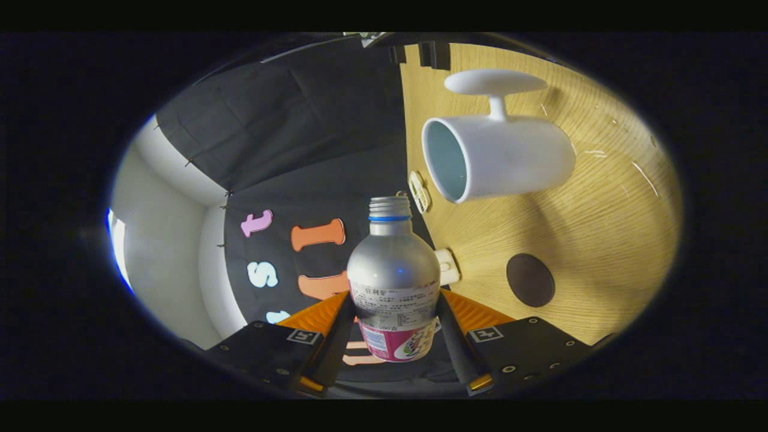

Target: Take the bottle from table, then pour the juice into the cup, finally place the bottle on the coaster

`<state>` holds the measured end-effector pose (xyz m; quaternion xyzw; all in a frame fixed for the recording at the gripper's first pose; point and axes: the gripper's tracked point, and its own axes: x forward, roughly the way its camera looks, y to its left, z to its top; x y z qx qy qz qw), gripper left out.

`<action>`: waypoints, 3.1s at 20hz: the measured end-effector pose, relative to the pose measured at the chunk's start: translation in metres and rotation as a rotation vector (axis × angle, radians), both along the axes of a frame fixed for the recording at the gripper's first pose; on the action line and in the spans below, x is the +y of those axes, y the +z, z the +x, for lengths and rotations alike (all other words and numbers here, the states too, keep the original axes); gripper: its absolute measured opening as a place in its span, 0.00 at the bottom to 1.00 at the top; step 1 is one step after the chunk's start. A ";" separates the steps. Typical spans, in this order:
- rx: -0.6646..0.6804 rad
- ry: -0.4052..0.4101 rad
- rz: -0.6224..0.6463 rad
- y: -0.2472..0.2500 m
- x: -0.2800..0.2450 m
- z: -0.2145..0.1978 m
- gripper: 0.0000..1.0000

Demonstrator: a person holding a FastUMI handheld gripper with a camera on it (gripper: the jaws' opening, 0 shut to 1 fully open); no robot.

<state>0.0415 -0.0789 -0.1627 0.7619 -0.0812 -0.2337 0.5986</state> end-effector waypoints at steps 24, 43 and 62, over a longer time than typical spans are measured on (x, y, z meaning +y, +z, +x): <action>-0.053 -0.060 0.075 0.008 -0.004 0.004 0.75; -0.089 -0.106 0.132 0.015 -0.009 0.002 0.74; -0.129 -0.145 0.194 0.017 -0.011 0.005 0.74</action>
